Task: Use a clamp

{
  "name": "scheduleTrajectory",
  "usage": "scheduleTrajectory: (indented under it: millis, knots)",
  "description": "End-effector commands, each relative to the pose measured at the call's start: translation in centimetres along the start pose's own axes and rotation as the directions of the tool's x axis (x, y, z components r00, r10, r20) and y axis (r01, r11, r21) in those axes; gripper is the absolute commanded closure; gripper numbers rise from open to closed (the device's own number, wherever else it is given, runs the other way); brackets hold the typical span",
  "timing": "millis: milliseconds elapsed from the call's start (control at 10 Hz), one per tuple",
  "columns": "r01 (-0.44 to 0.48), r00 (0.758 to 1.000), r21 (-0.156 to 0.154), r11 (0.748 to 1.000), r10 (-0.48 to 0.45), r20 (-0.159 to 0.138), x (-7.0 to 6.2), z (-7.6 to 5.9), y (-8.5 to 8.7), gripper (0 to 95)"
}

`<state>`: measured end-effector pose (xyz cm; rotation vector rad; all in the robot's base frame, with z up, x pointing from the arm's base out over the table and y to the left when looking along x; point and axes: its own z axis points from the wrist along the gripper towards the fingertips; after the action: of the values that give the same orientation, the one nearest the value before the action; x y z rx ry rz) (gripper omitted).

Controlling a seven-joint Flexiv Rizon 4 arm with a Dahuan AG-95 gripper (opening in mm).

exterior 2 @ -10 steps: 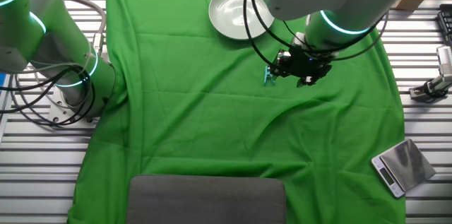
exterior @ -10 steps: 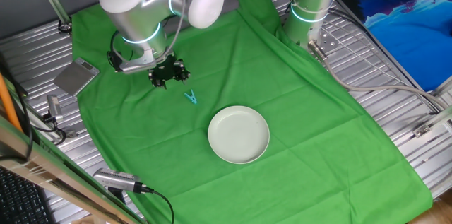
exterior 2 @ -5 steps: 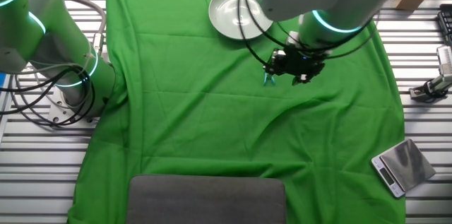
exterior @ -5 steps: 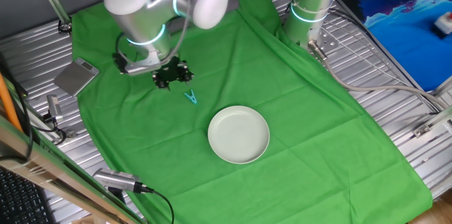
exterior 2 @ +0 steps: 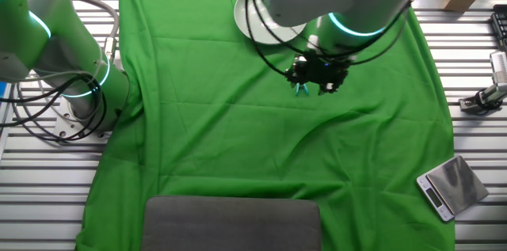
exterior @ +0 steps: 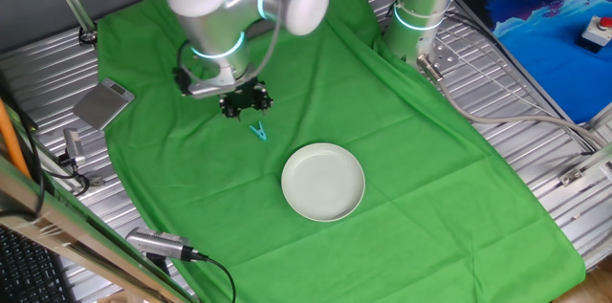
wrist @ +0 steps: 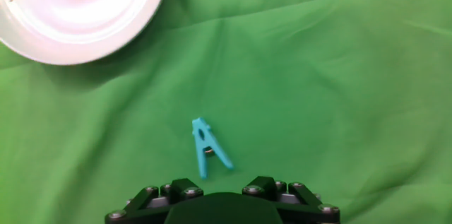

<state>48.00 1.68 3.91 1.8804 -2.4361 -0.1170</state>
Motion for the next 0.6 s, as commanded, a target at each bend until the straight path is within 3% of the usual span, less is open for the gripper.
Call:
scheduleTrajectory:
  millis: [100, 600]
  knots:
    - [-0.004, 1.000, 0.006, 1.000, 0.004, -0.003, 0.0, 0.2, 0.2, 38.0]
    - [0.007, 1.000, 0.037, 0.999, -0.007, -0.002, -0.3, 1.6, 0.2, 38.0]
